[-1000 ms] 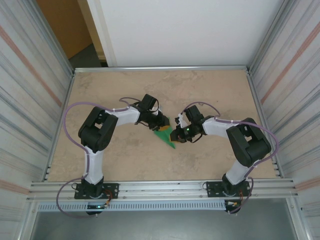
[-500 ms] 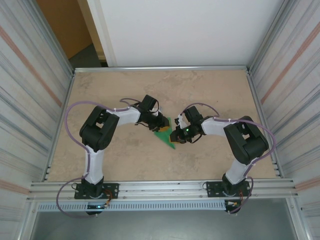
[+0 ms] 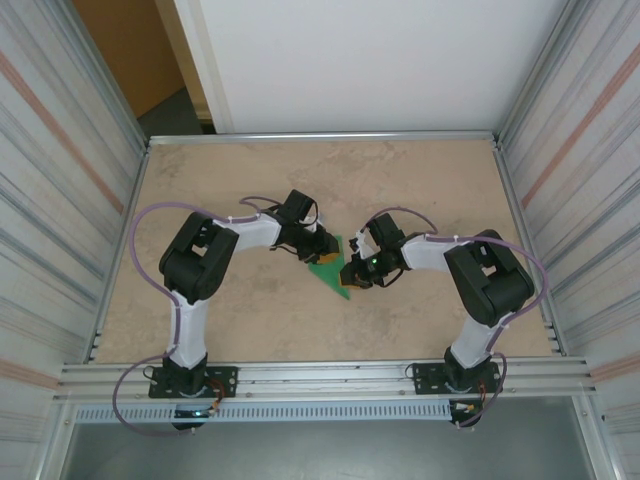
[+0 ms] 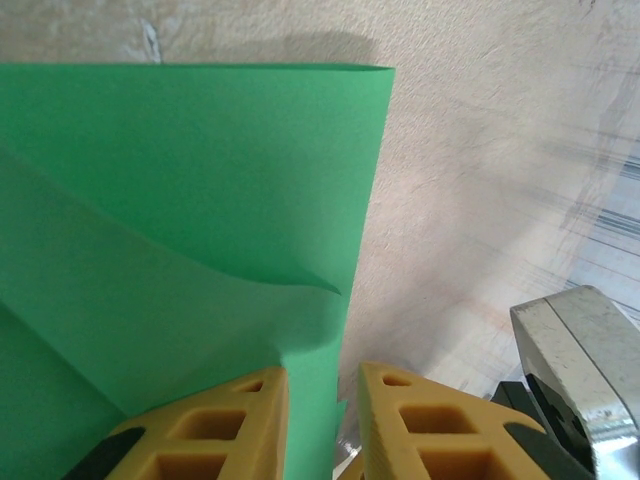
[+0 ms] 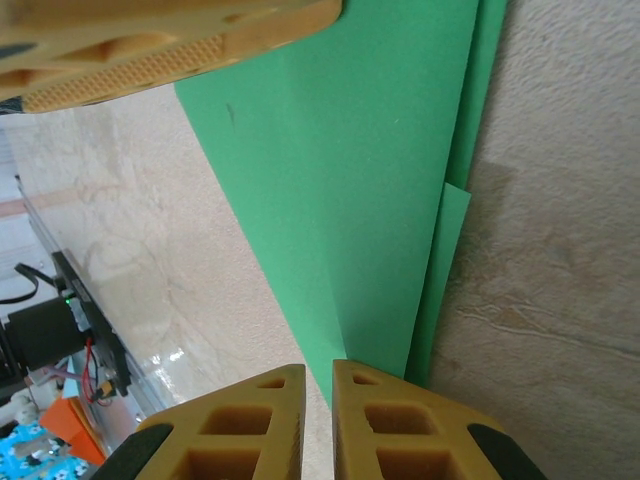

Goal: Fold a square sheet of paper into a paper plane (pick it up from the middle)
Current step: Fourth fold the wing at the center of the table.

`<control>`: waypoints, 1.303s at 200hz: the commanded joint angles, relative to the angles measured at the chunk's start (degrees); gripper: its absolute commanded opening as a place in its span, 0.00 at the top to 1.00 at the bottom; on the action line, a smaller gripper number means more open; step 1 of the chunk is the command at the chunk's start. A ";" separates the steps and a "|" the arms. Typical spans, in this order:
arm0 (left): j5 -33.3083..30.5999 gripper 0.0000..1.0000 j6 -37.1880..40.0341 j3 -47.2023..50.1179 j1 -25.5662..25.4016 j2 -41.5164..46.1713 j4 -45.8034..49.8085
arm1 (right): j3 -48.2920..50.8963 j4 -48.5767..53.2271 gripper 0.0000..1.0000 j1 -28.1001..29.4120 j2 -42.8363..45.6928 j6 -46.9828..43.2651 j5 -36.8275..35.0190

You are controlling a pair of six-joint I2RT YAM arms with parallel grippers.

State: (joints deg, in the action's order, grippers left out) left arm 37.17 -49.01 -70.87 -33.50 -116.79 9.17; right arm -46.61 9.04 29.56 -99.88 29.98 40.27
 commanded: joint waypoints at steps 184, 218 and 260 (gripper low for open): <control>0.80 0.78 3.33 1.44 1.29 3.73 -0.11 | -5.05 14.28 0.86 -1.91 -3.32 -13.71 -0.82; 0.37 0.78 2.71 0.32 0.98 1.78 0.72 | -5.16 14.17 0.85 -1.94 -2.18 -13.39 0.97; 0.01 0.78 2.04 -0.23 0.98 0.24 1.72 | -3.99 13.06 0.82 -2.83 2.39 -10.44 3.51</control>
State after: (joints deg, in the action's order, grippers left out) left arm 37.45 -46.72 -70.02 -32.38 -115.33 9.21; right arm -50.89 21.15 27.57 -101.65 18.61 41.12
